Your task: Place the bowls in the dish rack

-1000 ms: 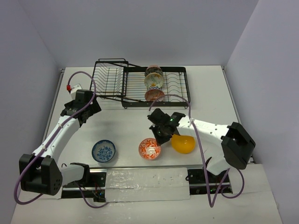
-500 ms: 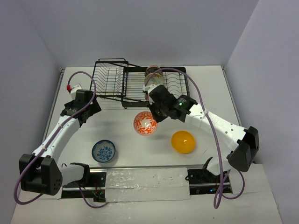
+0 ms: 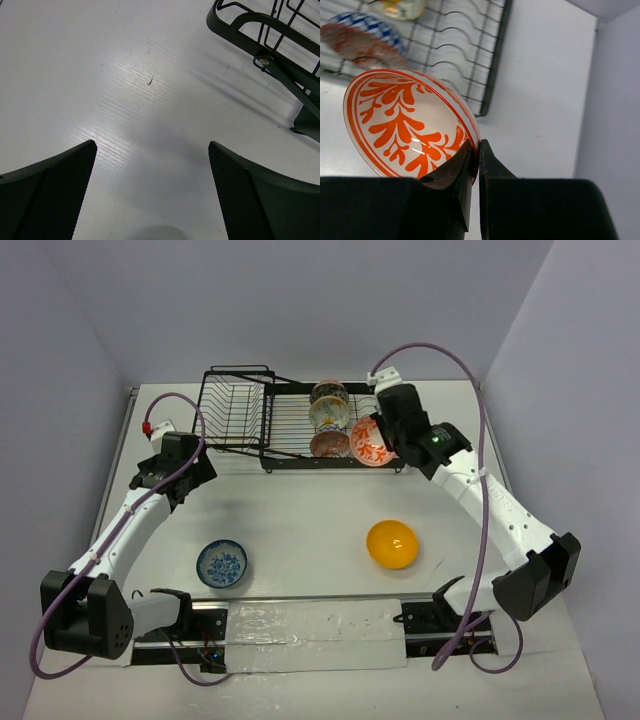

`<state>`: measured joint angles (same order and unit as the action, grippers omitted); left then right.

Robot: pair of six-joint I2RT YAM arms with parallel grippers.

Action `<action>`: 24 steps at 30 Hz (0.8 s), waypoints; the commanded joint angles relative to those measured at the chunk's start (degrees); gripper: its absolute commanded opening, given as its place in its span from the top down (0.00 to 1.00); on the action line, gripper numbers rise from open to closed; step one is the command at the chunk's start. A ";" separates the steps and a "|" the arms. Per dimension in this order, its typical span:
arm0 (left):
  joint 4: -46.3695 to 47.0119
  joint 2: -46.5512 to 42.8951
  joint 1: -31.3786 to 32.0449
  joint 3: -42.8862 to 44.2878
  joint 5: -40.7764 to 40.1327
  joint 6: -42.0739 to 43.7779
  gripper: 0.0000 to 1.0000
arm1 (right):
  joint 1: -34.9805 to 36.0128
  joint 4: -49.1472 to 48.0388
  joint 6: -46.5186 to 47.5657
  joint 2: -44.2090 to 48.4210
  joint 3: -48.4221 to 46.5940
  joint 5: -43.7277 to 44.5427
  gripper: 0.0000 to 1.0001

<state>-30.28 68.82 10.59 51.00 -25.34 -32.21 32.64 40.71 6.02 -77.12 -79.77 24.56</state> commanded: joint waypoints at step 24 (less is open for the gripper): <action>0.58 -1.14 0.22 0.68 0.64 0.56 0.01 | -17.88 -25.15 14.01 -30.10 -22.36 6.38 1.00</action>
<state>-30.28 68.82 10.61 51.00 -25.30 -32.18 15.62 23.14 17.02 -106.48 -96.99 28.10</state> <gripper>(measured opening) 0.993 0.113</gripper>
